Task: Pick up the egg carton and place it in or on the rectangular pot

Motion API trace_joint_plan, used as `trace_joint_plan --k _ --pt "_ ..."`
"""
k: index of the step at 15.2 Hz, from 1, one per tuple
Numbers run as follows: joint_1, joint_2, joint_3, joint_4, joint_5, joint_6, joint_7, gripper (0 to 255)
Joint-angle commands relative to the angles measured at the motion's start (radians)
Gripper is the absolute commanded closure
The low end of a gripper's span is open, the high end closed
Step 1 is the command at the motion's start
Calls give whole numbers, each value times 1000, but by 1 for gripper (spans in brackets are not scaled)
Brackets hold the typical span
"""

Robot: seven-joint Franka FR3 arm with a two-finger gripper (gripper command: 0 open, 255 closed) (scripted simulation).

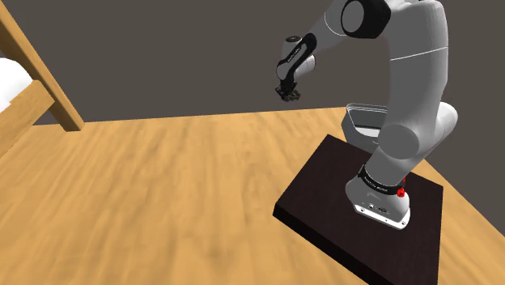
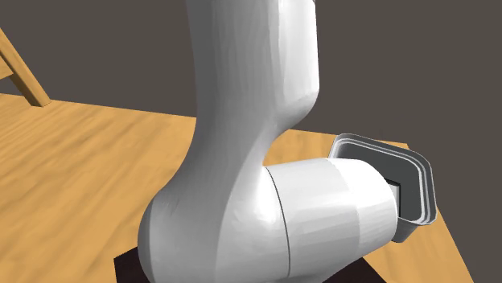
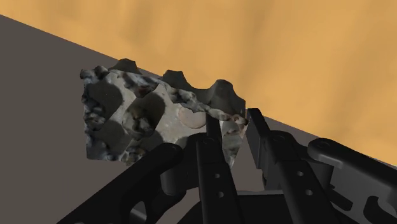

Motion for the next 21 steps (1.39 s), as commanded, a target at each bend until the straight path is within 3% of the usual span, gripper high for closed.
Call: trace_joint_plan --k 1,18,21 --pt "1 -24 -2 -3 -1 -17 -3 255" --pt "8 -180 -5 10 -4 -184 -25 255" --pt "-14 -261 -22 -115 -15 -135 -55 255"
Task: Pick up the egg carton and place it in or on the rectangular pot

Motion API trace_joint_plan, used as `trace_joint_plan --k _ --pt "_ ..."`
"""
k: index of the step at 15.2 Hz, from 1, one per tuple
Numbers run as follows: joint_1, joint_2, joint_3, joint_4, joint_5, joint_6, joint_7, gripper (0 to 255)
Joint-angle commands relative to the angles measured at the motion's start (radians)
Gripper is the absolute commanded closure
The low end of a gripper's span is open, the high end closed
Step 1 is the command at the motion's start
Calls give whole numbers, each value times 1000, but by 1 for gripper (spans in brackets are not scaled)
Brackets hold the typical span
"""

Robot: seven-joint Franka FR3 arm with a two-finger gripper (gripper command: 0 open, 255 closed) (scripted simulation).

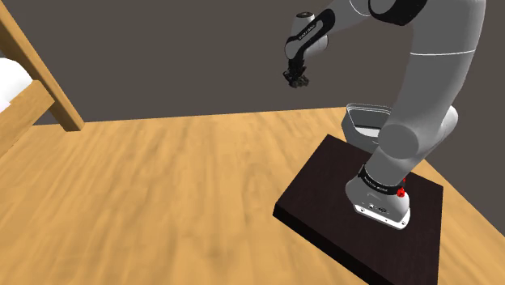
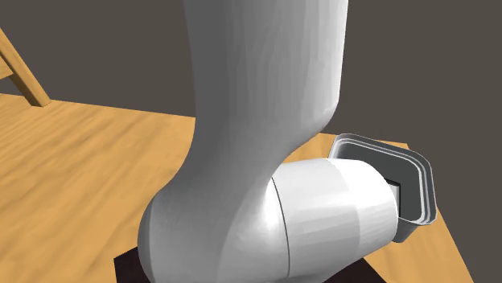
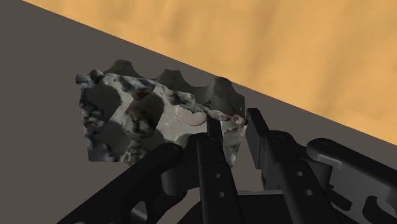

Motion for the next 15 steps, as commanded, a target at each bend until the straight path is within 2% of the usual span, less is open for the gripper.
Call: trace_joint_plan --k 1,8,15 --pt "-13 -55 -11 -74 -9 23 -18 255" --pt "-75 -227 -66 -316 -43 110 -107 255" --pt "-152 -382 -143 -509 -92 166 -220 255"
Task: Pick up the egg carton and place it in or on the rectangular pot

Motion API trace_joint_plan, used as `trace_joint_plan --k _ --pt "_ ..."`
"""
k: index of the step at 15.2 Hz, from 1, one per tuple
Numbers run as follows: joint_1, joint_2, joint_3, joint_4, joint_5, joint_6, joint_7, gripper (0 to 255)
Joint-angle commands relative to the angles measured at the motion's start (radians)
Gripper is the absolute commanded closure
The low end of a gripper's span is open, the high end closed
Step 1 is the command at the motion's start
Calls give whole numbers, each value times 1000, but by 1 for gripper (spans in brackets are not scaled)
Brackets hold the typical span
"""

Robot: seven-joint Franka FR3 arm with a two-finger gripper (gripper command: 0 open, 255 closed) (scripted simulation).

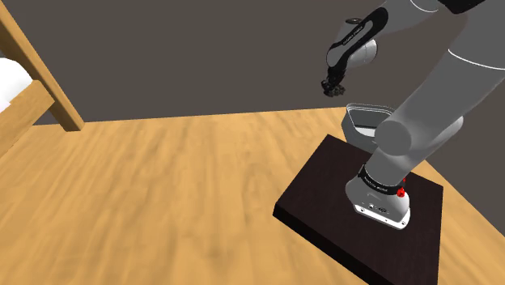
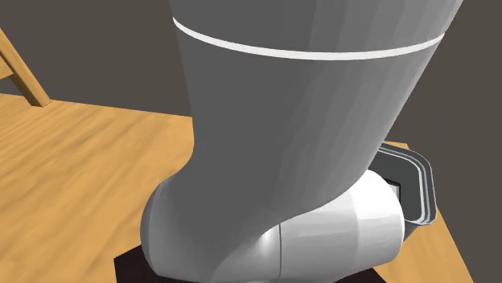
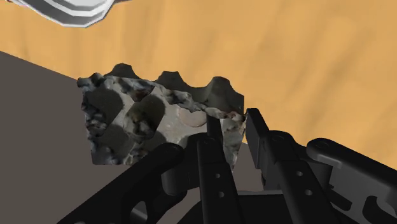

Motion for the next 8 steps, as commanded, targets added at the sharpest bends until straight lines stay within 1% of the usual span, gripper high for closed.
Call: trace_joint_plan --k 1,8 --pt "-25 -46 -25 -53 -18 13 -36 255" --pt "-125 -180 -132 -186 -84 34 -182 255"
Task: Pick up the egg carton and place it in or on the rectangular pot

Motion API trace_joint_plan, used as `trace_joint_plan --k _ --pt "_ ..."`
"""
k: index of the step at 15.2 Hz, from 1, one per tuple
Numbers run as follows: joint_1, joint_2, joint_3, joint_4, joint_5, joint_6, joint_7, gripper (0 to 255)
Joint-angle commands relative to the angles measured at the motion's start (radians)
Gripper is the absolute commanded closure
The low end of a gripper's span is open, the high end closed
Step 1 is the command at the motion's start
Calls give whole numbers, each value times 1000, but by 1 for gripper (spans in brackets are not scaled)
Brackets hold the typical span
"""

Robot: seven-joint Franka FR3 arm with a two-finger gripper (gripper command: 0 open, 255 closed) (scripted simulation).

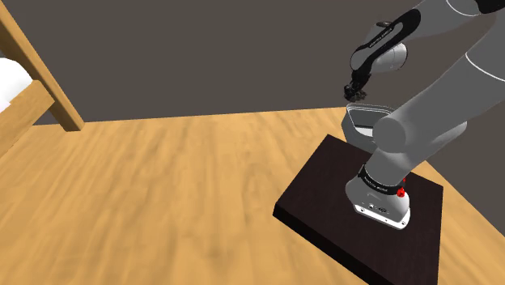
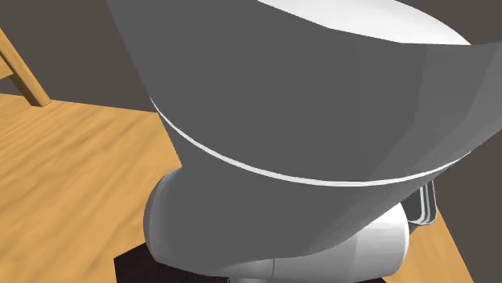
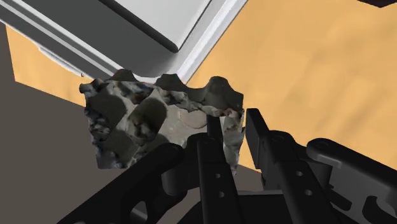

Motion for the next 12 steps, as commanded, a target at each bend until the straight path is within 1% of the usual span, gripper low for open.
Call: trace_joint_plan --k 1,6,10,12 --pt "-30 -28 -35 -35 -20 15 -48 255" --pt "-109 -101 -130 -87 -66 11 -178 255" --pt "-170 -145 -220 -104 -97 0 -300 255" --pt "-160 -111 -234 -112 -89 41 -307 255"
